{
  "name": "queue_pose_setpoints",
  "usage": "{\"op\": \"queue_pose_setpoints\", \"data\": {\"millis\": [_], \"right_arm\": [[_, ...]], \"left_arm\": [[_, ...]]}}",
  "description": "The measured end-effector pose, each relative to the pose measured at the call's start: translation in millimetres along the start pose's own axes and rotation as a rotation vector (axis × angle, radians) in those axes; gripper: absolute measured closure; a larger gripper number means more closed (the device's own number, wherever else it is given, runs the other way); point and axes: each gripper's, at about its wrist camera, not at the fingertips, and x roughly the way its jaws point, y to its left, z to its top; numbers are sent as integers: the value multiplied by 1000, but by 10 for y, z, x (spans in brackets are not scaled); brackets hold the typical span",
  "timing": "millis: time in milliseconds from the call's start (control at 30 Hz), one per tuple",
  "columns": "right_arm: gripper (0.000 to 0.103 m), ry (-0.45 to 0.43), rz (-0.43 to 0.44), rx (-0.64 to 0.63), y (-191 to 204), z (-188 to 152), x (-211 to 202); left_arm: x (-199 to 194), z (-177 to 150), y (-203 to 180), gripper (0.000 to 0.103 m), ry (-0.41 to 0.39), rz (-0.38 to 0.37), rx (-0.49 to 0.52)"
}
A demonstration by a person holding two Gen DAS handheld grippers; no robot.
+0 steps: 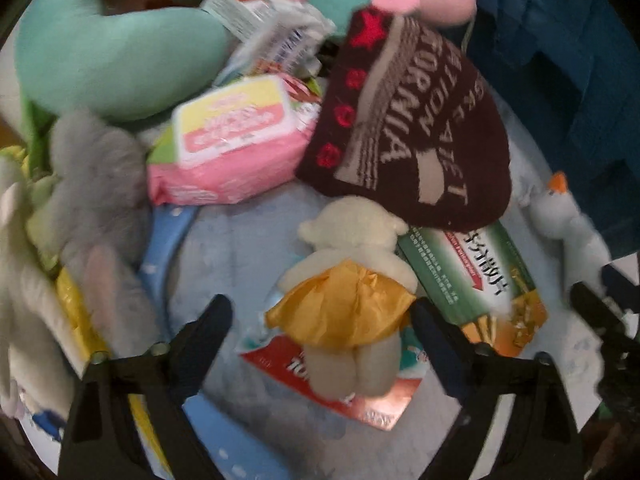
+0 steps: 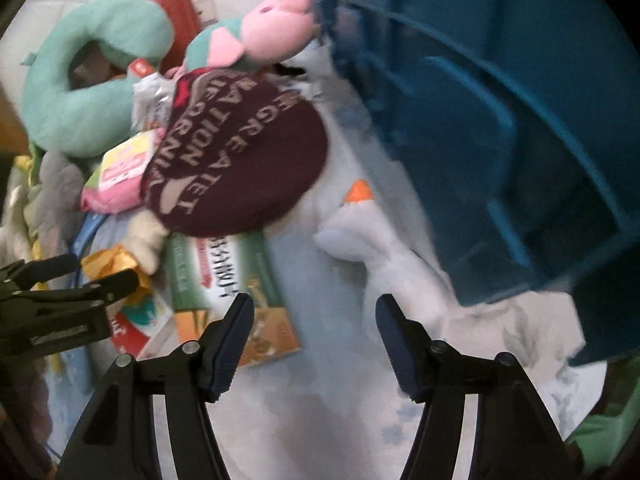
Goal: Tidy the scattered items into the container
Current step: 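Move both grippers back over the remaining items on the table, then grasp the cream plush bear with the left gripper while the right grasps the white goose plush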
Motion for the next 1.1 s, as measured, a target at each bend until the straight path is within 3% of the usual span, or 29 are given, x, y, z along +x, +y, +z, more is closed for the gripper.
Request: {"op": "queue_pose_setpoints", "data": {"millis": [233, 367, 533, 633, 667, 700, 767, 867, 933, 1100], "right_arm": [[35, -60, -85, 59, -149, -74, -52], [26, -130, -90, 61, -118, -109, -172], [25, -91, -113, 65, -150, -95, -12], [17, -108, -144, 84, -194, -82, 82], [13, -128, -157, 88, -204, -73, 104], [13, -136, -183, 82, -197, -80, 127], [14, -124, -229, 62, -177, -109, 201], [38, -37, -258, 55, -172, -214, 351], [52, -41, -233, 91, -210, -301, 291], [55, -34, -102, 145, -211, -378, 153]], "left_arm": [[104, 37, -85, 22, 7, -19, 54], [96, 33, -113, 22, 8, -21, 68], [89, 26, -139, 22, 7, -22, 81], [66, 11, -147, 29, -5, -11, 89], [55, 5, -151, 37, -9, -6, 93], [45, 0, -152, 44, -13, -2, 95], [19, -6, -104, 48, -9, -14, 81], [-8, -25, -42, 55, -1, -15, 80], [-23, -53, -14, 55, 3, -18, 85], [-58, -150, 15, 55, 3, -9, 109]]}}
